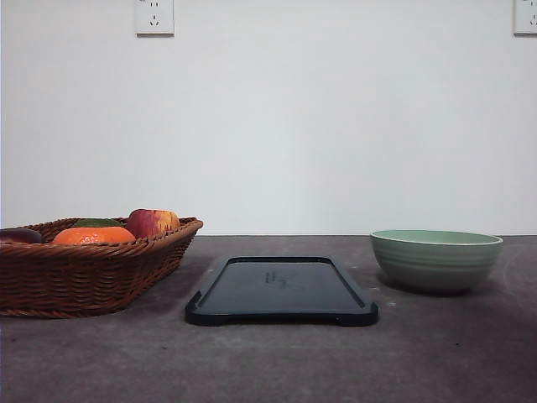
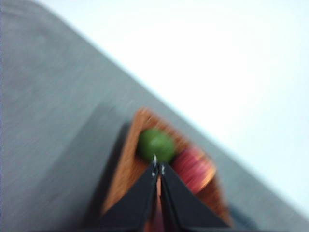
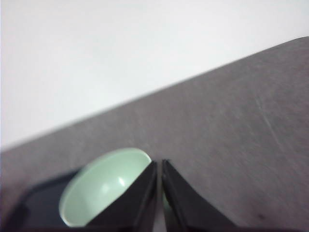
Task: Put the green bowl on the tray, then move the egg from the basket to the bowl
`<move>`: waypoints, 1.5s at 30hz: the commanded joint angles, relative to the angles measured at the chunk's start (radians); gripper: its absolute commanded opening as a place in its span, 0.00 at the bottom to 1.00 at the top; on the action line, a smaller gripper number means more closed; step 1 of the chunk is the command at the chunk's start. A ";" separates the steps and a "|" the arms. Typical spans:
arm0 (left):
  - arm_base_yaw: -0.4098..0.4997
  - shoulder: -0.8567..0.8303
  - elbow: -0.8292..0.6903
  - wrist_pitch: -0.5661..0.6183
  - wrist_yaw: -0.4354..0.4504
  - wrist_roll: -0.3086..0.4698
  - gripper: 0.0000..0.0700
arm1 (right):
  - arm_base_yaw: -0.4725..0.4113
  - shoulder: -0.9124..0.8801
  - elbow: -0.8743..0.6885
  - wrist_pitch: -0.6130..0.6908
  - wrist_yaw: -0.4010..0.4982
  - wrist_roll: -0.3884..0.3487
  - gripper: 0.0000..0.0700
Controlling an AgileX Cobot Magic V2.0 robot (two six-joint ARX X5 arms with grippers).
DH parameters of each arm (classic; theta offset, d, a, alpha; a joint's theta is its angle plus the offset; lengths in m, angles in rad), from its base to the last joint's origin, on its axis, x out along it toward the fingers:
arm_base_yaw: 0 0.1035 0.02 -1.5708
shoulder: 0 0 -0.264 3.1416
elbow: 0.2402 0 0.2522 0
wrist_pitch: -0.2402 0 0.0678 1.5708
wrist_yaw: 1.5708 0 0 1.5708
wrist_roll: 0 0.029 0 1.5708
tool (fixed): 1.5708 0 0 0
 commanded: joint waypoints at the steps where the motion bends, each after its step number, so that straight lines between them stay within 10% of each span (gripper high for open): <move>1: 0.001 -0.001 -0.012 0.076 0.002 -0.056 0.00 | 0.000 0.001 -0.003 0.055 -0.003 0.076 0.01; 10: 0.001 0.024 0.067 0.226 0.001 0.109 0.00 | 0.000 0.024 0.082 0.172 -0.019 0.015 0.01; 30: -0.002 0.624 0.579 -0.145 0.245 0.428 0.00 | 0.000 0.564 0.507 -0.094 -0.277 -0.300 0.01; 45: -0.099 1.017 0.856 -0.387 0.410 0.562 0.00 | 0.003 0.960 0.724 -0.279 -0.446 -0.353 0.01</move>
